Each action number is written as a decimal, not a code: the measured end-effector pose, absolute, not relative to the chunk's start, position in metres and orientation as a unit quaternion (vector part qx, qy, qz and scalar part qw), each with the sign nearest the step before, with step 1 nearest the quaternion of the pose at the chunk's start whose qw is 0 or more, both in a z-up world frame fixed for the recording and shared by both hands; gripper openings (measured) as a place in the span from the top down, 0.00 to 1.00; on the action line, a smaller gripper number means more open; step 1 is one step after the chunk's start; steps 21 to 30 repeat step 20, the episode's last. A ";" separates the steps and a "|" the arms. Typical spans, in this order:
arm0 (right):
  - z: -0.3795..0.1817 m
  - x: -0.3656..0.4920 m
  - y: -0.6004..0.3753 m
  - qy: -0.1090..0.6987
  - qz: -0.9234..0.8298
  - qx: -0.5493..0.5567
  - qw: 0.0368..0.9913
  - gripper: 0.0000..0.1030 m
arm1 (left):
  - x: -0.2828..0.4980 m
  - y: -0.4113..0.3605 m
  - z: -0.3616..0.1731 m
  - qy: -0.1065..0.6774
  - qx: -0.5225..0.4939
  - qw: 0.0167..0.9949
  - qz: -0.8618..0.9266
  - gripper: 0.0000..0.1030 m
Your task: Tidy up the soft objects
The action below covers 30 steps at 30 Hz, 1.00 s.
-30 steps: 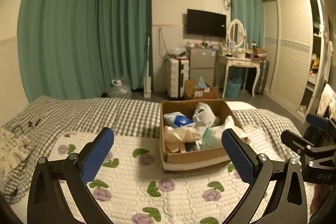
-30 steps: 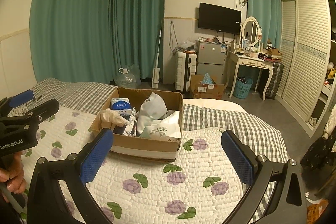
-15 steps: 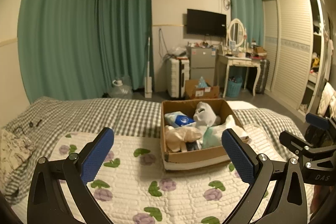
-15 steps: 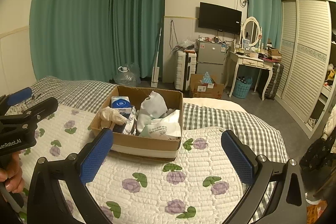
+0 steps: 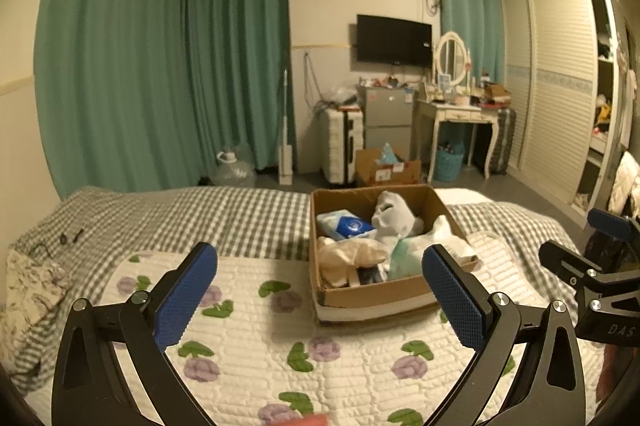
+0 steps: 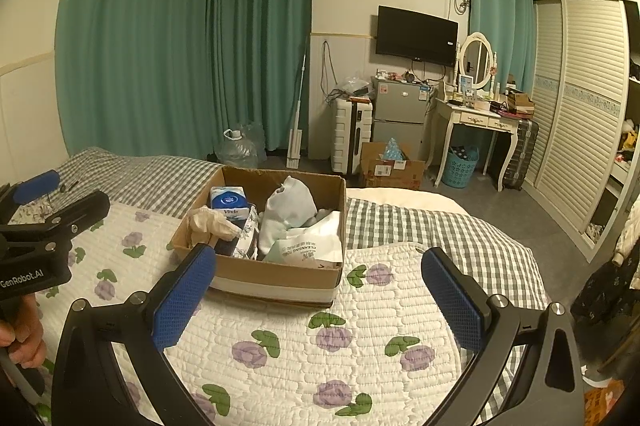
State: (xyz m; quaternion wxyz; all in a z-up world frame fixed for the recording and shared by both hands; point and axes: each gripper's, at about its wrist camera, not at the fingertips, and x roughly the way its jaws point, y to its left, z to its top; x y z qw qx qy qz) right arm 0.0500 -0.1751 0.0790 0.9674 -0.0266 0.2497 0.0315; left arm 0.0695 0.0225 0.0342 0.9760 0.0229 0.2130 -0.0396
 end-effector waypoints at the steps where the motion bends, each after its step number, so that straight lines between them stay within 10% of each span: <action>1: 0.079 0.050 -0.175 0.250 0.031 -0.027 0.967 0.00 | 0.069 0.021 0.035 0.212 0.024 0.976 -0.038 0.00; 30: 0.077 0.053 -0.172 0.255 0.029 -0.022 0.966 0.00 | 0.061 0.013 0.033 0.197 0.043 0.979 -0.023 0.00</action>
